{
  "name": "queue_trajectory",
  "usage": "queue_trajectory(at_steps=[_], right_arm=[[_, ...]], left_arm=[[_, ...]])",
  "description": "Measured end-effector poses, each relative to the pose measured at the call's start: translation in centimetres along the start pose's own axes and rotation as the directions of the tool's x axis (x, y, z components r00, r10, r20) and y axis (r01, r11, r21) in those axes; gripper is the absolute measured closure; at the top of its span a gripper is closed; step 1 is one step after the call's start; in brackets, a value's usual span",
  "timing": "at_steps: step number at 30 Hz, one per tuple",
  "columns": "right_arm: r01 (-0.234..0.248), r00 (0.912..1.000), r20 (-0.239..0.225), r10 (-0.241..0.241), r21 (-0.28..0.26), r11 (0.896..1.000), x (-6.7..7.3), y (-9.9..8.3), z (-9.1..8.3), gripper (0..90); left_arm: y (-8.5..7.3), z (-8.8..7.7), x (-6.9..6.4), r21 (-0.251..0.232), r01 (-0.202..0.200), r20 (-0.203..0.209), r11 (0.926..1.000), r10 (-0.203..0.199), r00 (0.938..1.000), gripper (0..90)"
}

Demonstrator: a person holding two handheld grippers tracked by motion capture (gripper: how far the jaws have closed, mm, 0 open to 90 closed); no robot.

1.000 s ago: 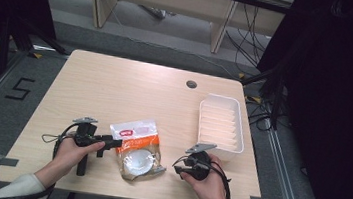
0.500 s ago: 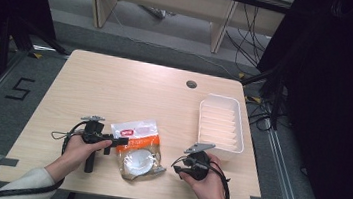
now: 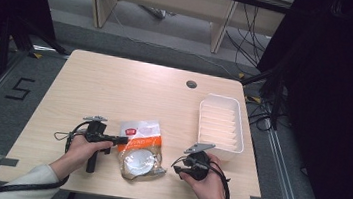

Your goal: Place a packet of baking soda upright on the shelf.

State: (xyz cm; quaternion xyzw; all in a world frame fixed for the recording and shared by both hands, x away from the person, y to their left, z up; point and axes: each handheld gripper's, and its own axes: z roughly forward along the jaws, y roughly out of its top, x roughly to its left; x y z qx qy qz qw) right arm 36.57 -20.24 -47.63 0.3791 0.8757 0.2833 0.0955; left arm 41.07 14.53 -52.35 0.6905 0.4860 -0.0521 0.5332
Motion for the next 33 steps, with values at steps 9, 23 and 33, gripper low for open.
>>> queue_trajectory(at_steps=[9, 23, 33], right_arm=[[-0.004, 1.0, -0.007, 0.004, 0.003, 1.0, -0.2, 0.1, -0.1, 53.4], [0.018, 0.9996, 0.022, -0.017, -0.076, 0.997, -0.3, 1.4, -1.3, 49.9], [0.084, 0.9962, 0.027, -0.083, -0.082, 0.993, -1.3, 4.9, -3.0, 46.5]], left_arm=[[0.5, -1.1, -2.3, -0.069, -0.084, 0.051, 0.9941, 0.088, 0.9948, 89.2], [0.4, -2.0, -5.4, -0.155, -0.19, 0.114, 0.9694, 0.209, 0.9713, 89.3], [0.4, -2.5, -6.9, -0.17, -0.252, 0.143, 0.9526, 0.277, 0.9501, 89.3]])
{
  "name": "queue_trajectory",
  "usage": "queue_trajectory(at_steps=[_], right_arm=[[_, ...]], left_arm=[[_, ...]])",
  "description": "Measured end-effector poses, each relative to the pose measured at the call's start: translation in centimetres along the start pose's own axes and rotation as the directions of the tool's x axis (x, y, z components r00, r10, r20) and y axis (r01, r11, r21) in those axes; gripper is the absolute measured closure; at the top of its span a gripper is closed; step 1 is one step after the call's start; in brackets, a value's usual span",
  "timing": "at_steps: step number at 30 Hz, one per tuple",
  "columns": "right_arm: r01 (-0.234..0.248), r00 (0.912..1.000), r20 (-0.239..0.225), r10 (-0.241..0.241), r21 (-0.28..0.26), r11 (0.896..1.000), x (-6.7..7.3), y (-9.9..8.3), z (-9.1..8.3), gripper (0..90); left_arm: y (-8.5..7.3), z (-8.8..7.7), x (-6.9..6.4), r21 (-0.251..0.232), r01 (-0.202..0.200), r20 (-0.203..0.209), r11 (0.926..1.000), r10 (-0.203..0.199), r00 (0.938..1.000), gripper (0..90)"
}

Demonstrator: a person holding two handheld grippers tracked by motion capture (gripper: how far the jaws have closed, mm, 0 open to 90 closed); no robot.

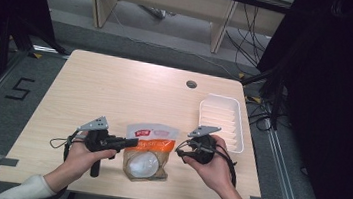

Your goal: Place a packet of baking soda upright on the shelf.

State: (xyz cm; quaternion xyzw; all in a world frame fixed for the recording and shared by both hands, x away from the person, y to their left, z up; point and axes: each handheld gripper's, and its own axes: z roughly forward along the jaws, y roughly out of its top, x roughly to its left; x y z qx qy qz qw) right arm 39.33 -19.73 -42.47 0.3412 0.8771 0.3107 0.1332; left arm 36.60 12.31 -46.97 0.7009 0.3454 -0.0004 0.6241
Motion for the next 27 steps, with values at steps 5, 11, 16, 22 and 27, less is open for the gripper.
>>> queue_trajectory(at_steps=[5, 11, 16, 22, 27], right_arm=[[0.057, 0.9982, -0.023, -0.056, 0.039, 0.998, -0.3, 1.9, -1.3, 44.2], [0.146, 0.989, -0.035, -0.144, 0.085, 0.986, 0.1, 3.4, -1.7, 42.2], [0.208, 0.9762, -0.087, -0.199, 0.116, 0.971, 0.5, 4.6, -1.5, 42.2], [0.334, 0.9381, -0.157, -0.309, 0.174, 0.926, 1.5, 6.1, -1.2, 44.5], [0.406, 0.9076, -0.21, -0.364, 0.221, 0.887, 1.8, 7.0, -0.9, 55.3]], left_arm=[[0.1, 0.0, -0.4, 0.001, -0.038, 0.004, 0.9993, 0.038, 0.9993, 89.3], [0.2, 0.1, -1.1, -0.002, -0.072, -0.007, 0.9974, 0.072, 0.9974, 89.3], [0.3, 0.1, -1.4, 0.0, -0.091, -0.006, 0.9958, 0.091, 0.9958, 89.3], [0.4, 0.1, -1.8, -0.001, -0.113, 0.006, 0.9936, 0.113, 0.9936, 89.2], [0.4, 0.2, -2.3, 0.003, -0.138, 0.012, 0.9905, 0.138, 0.9904, 89.2]])
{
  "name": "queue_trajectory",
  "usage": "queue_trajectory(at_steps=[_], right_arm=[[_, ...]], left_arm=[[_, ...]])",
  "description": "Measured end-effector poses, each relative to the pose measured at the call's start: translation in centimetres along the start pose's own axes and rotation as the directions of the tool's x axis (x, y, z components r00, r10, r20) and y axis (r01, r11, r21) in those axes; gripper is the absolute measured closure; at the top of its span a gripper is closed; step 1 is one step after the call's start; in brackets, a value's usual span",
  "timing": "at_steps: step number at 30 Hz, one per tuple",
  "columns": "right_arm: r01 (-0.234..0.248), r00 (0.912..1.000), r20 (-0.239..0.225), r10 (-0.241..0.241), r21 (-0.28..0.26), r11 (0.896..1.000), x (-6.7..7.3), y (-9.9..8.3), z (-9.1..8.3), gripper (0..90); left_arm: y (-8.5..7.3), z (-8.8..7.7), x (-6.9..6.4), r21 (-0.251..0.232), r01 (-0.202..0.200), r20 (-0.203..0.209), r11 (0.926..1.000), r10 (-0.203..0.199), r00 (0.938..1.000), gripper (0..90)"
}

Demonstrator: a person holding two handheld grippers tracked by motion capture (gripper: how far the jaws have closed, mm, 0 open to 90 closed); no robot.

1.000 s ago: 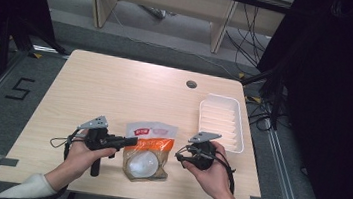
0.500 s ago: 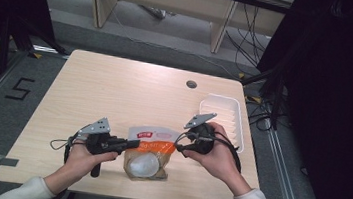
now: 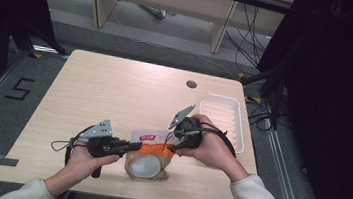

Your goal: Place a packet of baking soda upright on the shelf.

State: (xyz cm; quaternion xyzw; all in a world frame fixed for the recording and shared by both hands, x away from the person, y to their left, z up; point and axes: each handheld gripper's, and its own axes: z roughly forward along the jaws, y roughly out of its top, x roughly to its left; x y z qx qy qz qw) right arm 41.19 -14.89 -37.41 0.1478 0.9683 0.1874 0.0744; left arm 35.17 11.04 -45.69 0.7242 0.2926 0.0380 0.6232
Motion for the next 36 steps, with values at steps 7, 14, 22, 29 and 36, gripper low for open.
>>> queue_trajectory(at_steps=[7, 14, 22, 29, 36], right_arm=[[0.037, 0.9978, -0.058, -0.033, 0.083, 0.996, -0.1, 0.3, 0.5, 76.4], [0.14, 0.9887, -0.073, -0.131, 0.139, 0.98, 0.1, 0.6, 0.0, 90.0], [0.211, 0.974, -0.119, -0.193, 0.162, 0.964, 0.2, 1.2, -0.5, 90.0], [0.208, 0.9717, -0.151, -0.182, 0.183, 0.961, -0.2, 1.8, -1.0, 90.0], [0.234, 0.9661, -0.154, -0.207, 0.184, 0.955, -0.7, 2.8, -1.8, 90.0]], left_arm=[[0.0, 0.1, -0.3, 0.004, -0.015, 0.001, 0.9999, 0.015, 0.9999, 89.2], [-0.2, 0.0, -0.1, 0.027, -0.032, -0.01, 0.9991, 0.032, 0.9994, 87.2], [-0.4, -1.7, -0.2, 0.039, -0.063, -0.014, 0.9972, 0.064, 0.9979, 48.6], [-2.8, -6.1, 0.1, 0.05, -0.003, -0.027, 0.9988, 0.004, 0.9996, 40.9], [-4.2, -7.9, 0.5, 0.1, 0.021, -0.051, 0.9948, -0.016, 0.9986, 35.8]])
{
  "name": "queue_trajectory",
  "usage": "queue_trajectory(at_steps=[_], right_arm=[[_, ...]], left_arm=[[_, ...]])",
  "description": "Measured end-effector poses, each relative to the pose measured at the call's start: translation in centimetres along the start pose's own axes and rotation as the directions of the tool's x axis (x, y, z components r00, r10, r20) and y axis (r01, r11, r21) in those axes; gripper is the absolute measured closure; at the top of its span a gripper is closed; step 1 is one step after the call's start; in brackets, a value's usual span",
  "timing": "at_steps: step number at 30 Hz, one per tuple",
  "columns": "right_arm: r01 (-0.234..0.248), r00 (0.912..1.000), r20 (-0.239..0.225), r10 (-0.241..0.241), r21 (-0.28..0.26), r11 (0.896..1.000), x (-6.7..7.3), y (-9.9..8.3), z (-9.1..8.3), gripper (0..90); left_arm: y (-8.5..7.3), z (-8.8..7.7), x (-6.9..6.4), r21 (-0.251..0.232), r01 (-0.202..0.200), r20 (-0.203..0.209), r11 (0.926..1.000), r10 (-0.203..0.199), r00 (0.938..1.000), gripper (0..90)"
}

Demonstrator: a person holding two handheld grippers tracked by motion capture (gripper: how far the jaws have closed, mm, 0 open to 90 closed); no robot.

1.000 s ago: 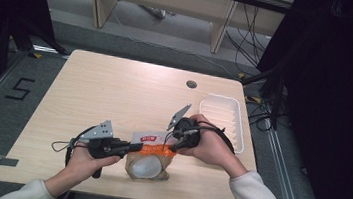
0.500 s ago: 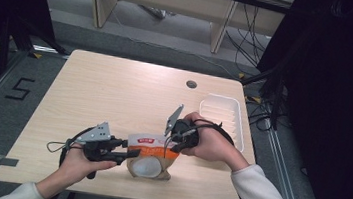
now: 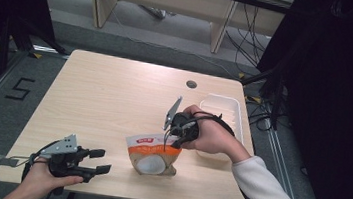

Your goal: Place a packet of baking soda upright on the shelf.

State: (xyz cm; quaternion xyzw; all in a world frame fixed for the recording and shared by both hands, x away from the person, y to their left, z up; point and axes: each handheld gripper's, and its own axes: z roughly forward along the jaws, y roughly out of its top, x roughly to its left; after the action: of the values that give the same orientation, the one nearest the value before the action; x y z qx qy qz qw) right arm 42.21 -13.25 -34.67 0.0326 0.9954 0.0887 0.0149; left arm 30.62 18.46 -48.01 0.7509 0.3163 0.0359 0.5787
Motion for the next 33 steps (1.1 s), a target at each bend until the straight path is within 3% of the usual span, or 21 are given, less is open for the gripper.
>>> queue_trajectory(at_steps=[2, 5, 8, 10, 13, 14, 15, 19, 21, 22, 23, 24, 25, 26, 27, 29, 33], right_arm=[[0.013, 0.9999, -0.001, -0.013, -0.005, 1.0, -0.3, 0.1, -0.1, 90.0], [0.001, 1.0, 0.008, -0.002, 0.007, 1.0, -0.4, 0.3, -0.6, 90.0], [0.04, 0.9989, 0.022, -0.04, -0.008, 0.999, -0.7, 0.3, -0.9, 90.0], [0.005, 0.9998, 0.021, -0.005, 0.006, 1.0, -0.6, 0.3, -1.2, 90.0], [0.01, 0.9997, 0.022, -0.01, 0.008, 1.0, -0.8, 0.2, -1.4, 90.0], [0.048, 0.9984, 0.03, -0.048, 0.001, 0.999, -1.1, 0.3, -1.6, 90.0], [0.013, 0.9995, 0.03, -0.013, 0.014, 1.0, -0.9, 0.2, -1.8, 90.0], [-0.002, 0.9994, 0.033, 0.002, 0.026, 1.0, -1.2, 0.4, -2.3, 90.0], [0.04, 0.9984, 0.039, -0.04, 0.023, 0.999, -1.8, 0.4, -2.6, 90.0], [0.04, 0.9984, 0.039, -0.04, 0.023, 0.999, -1.8, 0.4, -2.6, 90.0], [-0.003, 0.9992, 0.041, 0.001, 0.03, 1.0, -1.7, 0.3, -2.8, 90.0], [-0.01, 0.9987, 0.049, 0.009, 0.021, 1.0, -2.1, 0.1, -3.1, 90.0], [0.014, 0.9985, 0.052, -0.015, 0.015, 1.0, -2.3, 0.1, -3.1, 90.0], [-0.025, 0.9985, 0.049, 0.024, 0.02, 1.0, -2.2, 0.0, -3.4, 90.0], [0.008, 0.9987, 0.05, -0.008, 0.008, 1.0, -2.5, 0.0, -3.4, 90.0], [-0.027, 0.9979, 0.058, 0.027, 0.008, 1.0, -2.5, -0.1, -3.8, 90.0], [-0.045, 0.997, 0.064, 0.044, 0.009, 0.999, -2.8, -0.3, -4.4, 90.0]], left_arm=[[0.0, 0.1, 0.0, -0.003, 0.021, -0.001, 0.9998, -0.021, 0.9998, 35.0], [0.0, 0.3, 0.1, 0.006, 0.013, -0.011, 0.9999, -0.013, 0.9999, 34.0], [-0.1, 0.3, 0.2, -0.003, 0.025, -0.008, 0.9997, -0.025, 0.9997, 33.7], [0.0, 0.3, 0.1, -0.009, 0.031, -0.007, 0.9995, -0.031, 0.9995, 33.5], [0.0, 0.3, 0.2, -0.018, 0.028, -0.002, 0.9995, -0.028, 0.9996, 33.4], [0.0, 0.3, 0.2, -0.014, 0.02, -0.009, 0.9997, -0.02, 0.9998, 33.3], [0.0, 0.3, 0.2, -0.015, 0.021, -0.008, 0.9997, -0.021, 0.9997, 33.3], [0.0, 0.3, 0.2, -0.023, 0.034, -0.01, 0.9992, -0.034, 0.9994, 33.2], [0.1, 0.3, 0.2, -0.024, 0.039, -0.021, 0.999, -0.04, 0.999, 33.1], [0.1, 0.3, 0.4, -0.026, 0.019, -0.011, 0.9995, -0.02, 0.9998, 33.1], [0.1, 0.2, 0.3, -0.027, 0.04, -0.024, 0.9988, -0.041, 0.9989, 33.1], [0.1, 0.2, 0.5, -0.026, 0.029, -0.014, 0.9992, -0.03, 0.9995, 33.1], [0.1, 0.2, 0.5, -0.026, 0.029, -0.014, 0.9992, -0.03, 0.9995, 33.1], [0.1, 0.2, 0.6, -0.025, 0.014, -0.011, 0.9996, -0.014, 0.9998, 33.0], [0.1, 0.2, 0.5, -0.025, 0.025, -0.016, 0.9994, -0.026, 0.9995, 32.9], [0.1, 0.2, 0.5, -0.025, 0.036, -0.021, 0.999, -0.036, 0.9991, 32.8], [0.1, 0.2, 0.5, -0.02, 0.033, -0.027, 0.9993, -0.033, 0.9991, 31.9]])
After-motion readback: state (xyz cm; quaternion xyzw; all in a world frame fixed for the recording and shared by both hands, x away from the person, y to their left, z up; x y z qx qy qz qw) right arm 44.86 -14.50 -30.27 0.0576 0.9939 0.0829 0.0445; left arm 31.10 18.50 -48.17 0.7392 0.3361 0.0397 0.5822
